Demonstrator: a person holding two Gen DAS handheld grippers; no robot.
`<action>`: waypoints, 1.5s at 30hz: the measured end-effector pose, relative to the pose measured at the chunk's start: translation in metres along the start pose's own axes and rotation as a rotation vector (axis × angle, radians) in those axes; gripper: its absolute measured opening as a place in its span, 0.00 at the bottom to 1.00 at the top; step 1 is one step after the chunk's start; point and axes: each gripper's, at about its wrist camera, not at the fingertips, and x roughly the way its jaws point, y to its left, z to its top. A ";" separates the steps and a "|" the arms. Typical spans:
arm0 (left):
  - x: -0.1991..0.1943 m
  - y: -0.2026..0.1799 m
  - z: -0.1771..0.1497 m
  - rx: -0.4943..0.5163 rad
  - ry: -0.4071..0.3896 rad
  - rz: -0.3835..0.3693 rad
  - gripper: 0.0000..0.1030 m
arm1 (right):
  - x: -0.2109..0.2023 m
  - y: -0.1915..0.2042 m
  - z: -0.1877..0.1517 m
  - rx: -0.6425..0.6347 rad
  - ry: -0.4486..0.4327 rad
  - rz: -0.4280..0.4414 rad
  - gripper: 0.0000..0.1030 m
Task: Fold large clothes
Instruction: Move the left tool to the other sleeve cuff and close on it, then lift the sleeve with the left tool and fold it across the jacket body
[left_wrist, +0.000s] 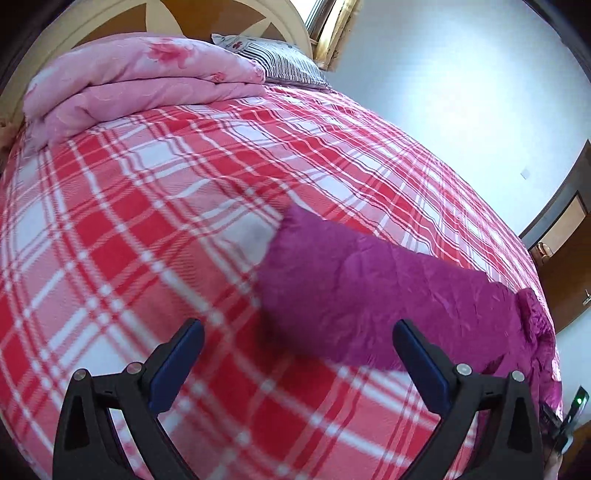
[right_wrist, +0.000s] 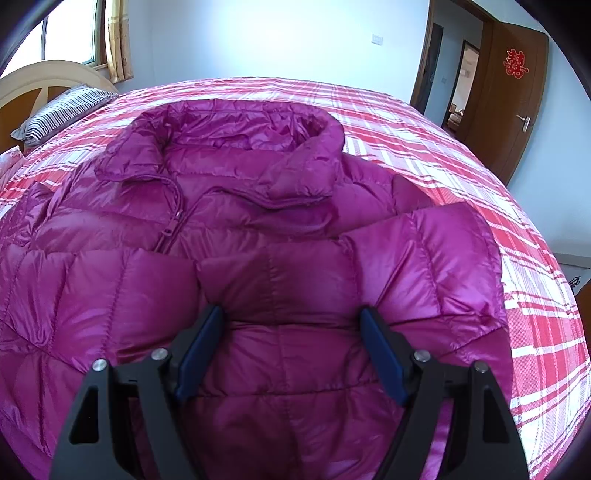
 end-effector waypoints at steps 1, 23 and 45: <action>0.008 -0.005 0.002 0.010 0.002 0.009 0.99 | 0.000 0.000 0.000 0.000 0.000 0.000 0.77; -0.087 -0.085 0.038 0.254 -0.245 -0.136 0.16 | -0.002 -0.001 0.000 0.006 -0.006 0.002 0.78; -0.130 -0.311 -0.062 0.640 -0.237 -0.540 0.14 | -0.003 -0.001 -0.001 0.014 -0.009 0.009 0.78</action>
